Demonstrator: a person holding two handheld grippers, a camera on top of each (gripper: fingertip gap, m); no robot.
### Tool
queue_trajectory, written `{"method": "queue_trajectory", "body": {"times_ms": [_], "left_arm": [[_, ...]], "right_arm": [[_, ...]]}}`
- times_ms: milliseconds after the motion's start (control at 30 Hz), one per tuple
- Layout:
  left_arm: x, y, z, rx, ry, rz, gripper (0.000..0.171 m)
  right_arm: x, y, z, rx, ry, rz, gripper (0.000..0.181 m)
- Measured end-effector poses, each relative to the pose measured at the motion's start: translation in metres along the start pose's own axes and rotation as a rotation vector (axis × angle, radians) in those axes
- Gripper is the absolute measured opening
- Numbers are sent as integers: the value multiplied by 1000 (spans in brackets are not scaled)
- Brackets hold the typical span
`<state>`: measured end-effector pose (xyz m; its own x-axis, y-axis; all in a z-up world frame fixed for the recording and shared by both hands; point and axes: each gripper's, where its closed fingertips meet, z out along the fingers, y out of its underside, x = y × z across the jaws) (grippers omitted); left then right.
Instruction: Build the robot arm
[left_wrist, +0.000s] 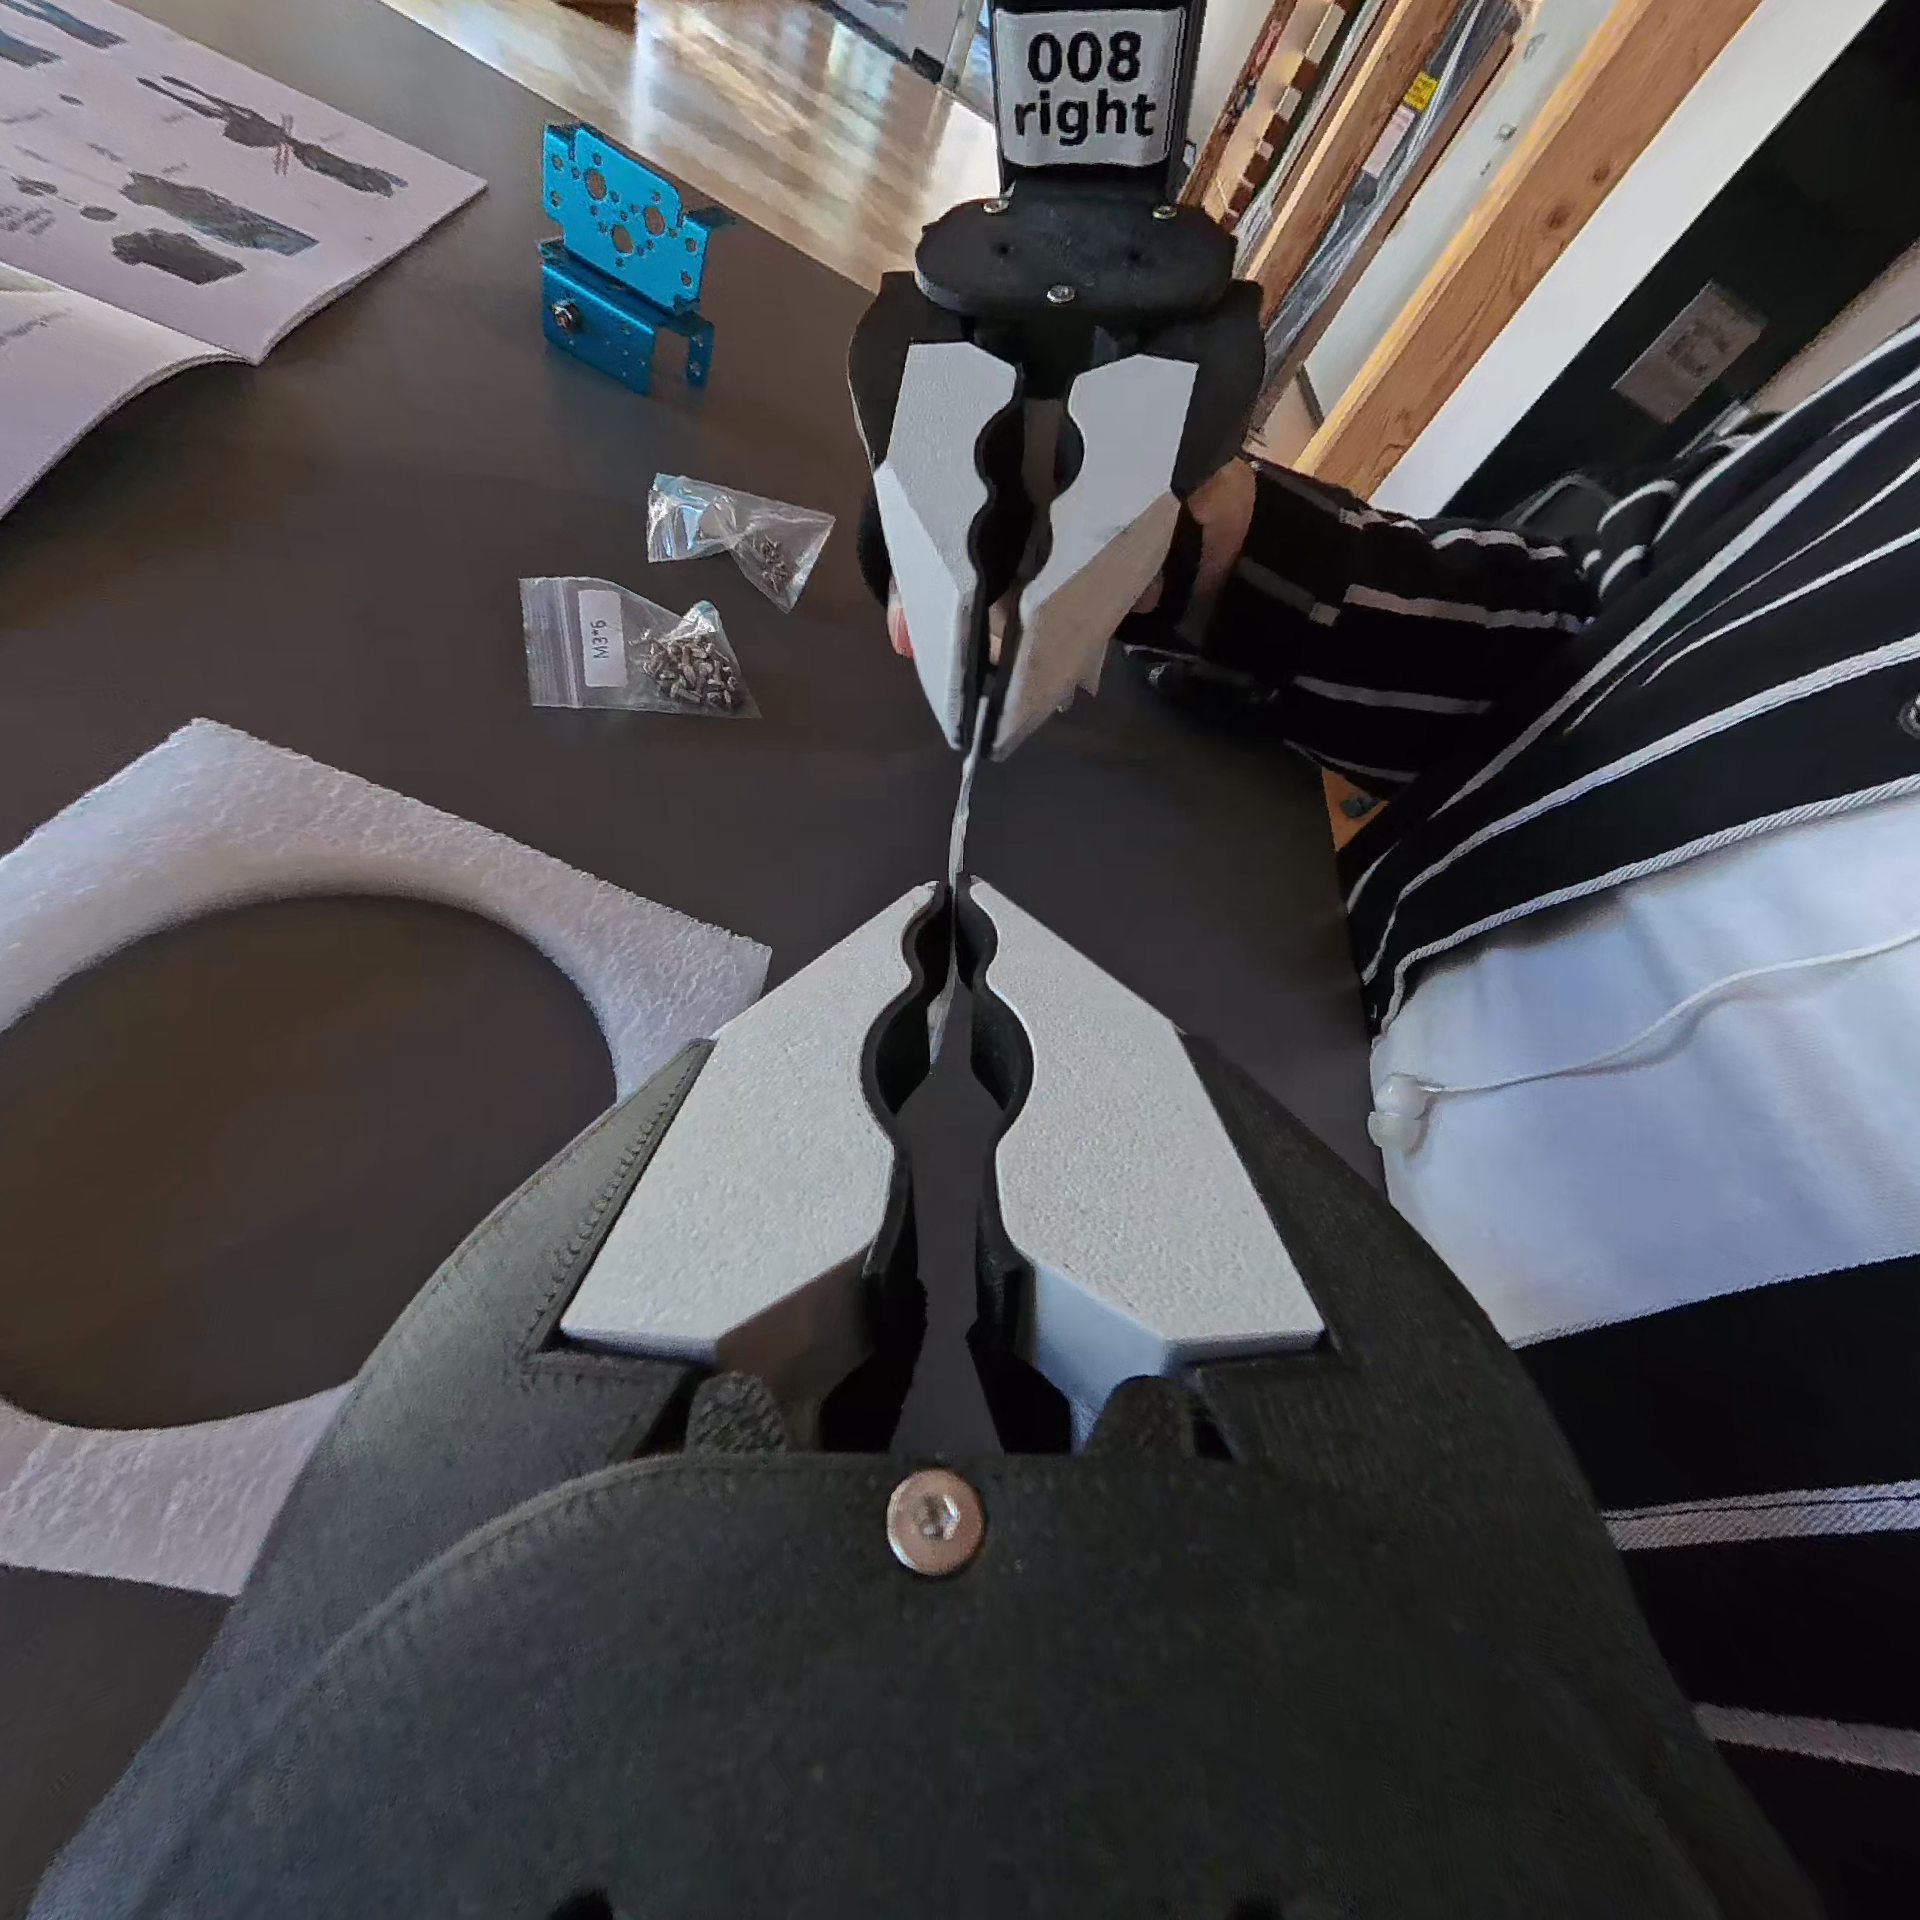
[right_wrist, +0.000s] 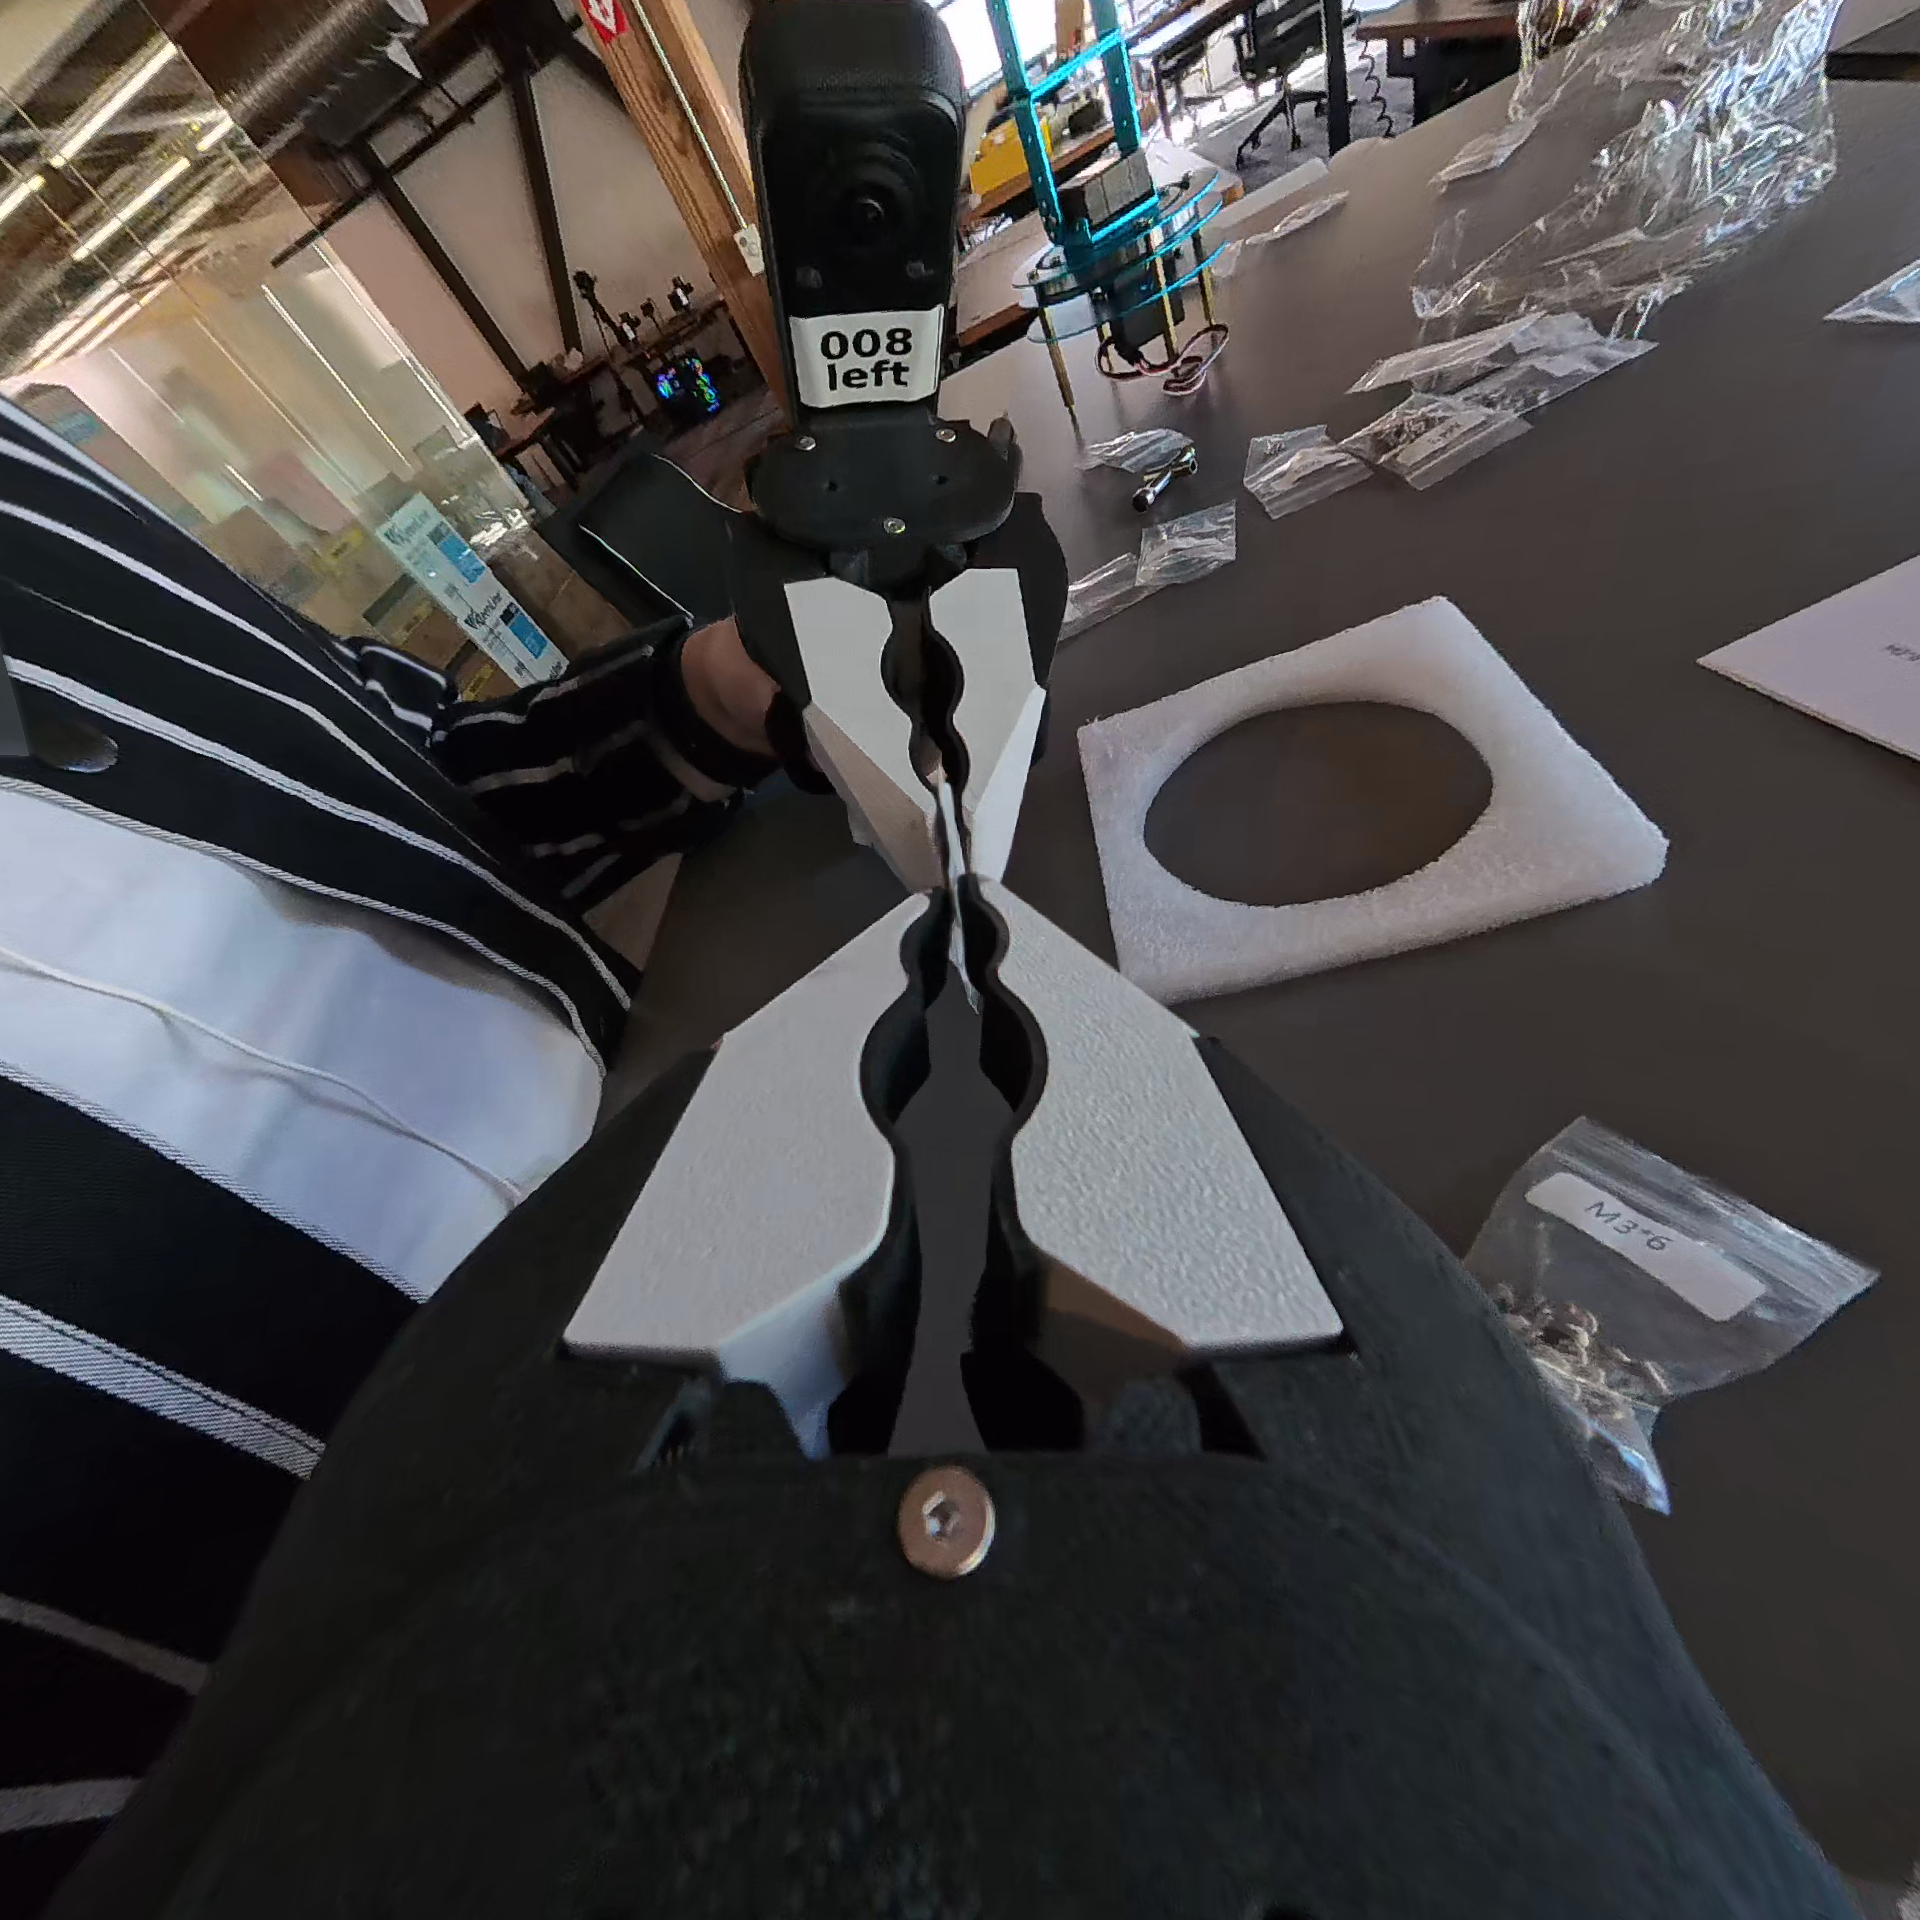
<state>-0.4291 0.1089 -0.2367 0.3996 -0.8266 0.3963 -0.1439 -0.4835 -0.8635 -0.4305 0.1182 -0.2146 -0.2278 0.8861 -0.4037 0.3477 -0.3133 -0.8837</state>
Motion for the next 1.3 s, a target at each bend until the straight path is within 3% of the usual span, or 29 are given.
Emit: {"method": "queue_trajectory", "body": {"times_ms": [267, 367, 400, 500, 567, 667, 733, 933, 1300], "left_arm": [[-2, 4, -3, -21, -59, 37, 2], [-22, -4, -18, 2, -268, 31, 53], [-26, -6, -27, 3, -339, 33, 50], [-23, -17, -50, 62, -494, -81, 13], [3, -35, -44, 201, -347, -241, 2], [11, -45, -33, 322, -246, -454, 7], [8, -42, -25, 330, -254, -508, 12], [0, -38, -15, 322, -378, -506, 19], [-2, -41, -6, 373, -317, -580, 3]], "right_arm": [[3, 4, 3, -52, 44, -19, 1], [6, 8, 2, -78, 86, -27, 1], [7, 8, 1, -74, 101, -24, 1], [7, 0, 1, -9, 126, -12, 0], [6, -3, 3, 6, 164, -61, 0], [2, -4, 7, 11, 203, -143, 0], [2, -5, 7, 17, 243, -188, 0], [1, -8, 2, 62, 281, -234, 0], [5, -10, -1, 47, 369, -321, 0]]}}
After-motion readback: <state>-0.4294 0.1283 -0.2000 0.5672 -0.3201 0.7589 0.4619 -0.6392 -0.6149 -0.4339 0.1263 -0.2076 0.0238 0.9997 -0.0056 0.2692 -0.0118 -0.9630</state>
